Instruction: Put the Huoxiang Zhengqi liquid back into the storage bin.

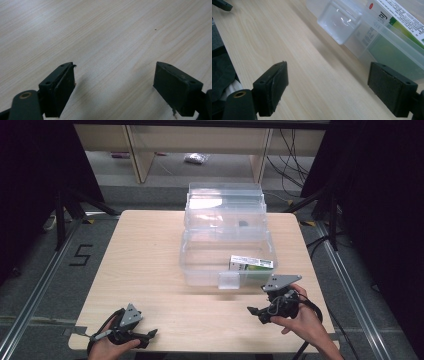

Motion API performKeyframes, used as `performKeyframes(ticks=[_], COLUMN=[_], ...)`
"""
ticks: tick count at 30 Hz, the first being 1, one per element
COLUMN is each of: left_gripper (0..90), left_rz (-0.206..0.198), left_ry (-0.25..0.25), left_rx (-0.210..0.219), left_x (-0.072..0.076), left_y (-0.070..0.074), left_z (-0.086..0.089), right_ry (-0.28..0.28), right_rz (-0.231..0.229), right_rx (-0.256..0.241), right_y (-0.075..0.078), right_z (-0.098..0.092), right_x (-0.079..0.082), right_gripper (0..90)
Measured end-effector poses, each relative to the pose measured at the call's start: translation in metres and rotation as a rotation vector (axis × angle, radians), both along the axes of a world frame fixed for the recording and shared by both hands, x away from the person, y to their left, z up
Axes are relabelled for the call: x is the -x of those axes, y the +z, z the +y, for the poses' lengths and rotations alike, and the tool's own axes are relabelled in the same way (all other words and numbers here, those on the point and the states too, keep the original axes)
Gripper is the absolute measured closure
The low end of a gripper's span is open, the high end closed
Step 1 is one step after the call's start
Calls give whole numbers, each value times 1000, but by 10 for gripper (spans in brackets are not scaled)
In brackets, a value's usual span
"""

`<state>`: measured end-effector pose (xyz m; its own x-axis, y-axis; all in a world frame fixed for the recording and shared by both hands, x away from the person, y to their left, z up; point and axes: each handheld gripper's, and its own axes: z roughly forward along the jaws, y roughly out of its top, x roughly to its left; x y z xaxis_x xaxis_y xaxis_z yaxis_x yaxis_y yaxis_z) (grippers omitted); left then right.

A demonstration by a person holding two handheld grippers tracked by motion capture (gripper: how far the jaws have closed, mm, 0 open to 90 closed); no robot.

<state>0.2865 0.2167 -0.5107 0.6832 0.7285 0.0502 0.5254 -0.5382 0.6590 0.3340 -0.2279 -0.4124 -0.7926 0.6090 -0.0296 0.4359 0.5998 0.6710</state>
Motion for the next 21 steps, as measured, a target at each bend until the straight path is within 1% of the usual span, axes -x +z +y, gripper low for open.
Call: performKeyframes(ticks=[1,2,3,4,5,6,7,8,9,10,11,12,13,14,15,16,19,20,21], left_gripper=[168,167,168,168,167,168,167,168,168,168,168,168,167,167,167,168,167,168,167], left_rz=[0,0,0,-2,-2,-2,-1,-1,0,1,0,0,0,0,1,2,2,0,-1], left_ry=[0,-1,-1,4,4,4,3,4,2,0,2,1,1,5,5,5,4,5,6], left_rx=[0,-1,-1,8,8,9,7,8,6,3,3,3,3,4,6,7,5,5,6], left_x=[0,0,0,0,0,0,0,0,0,0,0,0,0,0,0,1,1,1,0], left_y=[0,0,0,0,0,0,0,0,0,0,0,0,0,0,0,-1,-1,0,0], left_z=[0,0,0,0,0,-1,0,-1,0,0,0,0,0,-1,-1,-1,-1,-1,-1], right_ry=[0,4,-9,3,3,-26,-18,-13,-17,-51,-35,-27,-27,-45,-65,-44,-51,-59,-53], right_rz=[0,11,-5,-7,-7,17,1,6,6,27,-1,15,15,29,32,26,23,19,28], right_rx=[0,-2,-10,-11,-11,-31,-31,-26,-48,-56,-50,-46,-46,-56,-76,-67,-73,-91,-77], right_y=[0,-1,-3,-4,-4,-8,-9,-10,-14,-15,-17,-19,-19,-23,-26,-28,-32,-37,-38], right_z=[0,-1,-2,-2,-2,-2,-4,-5,-6,-6,-8,-9,-9,-10,-9,-11,-12,-11,-12], right_x=[0,3,3,3,3,6,5,5,5,8,6,7,7,8,10,8,9,10,10], right_gripper=[178,177,177,176,176,176,175,175,175,175,175,175,175,175,175,176,177,178,179])
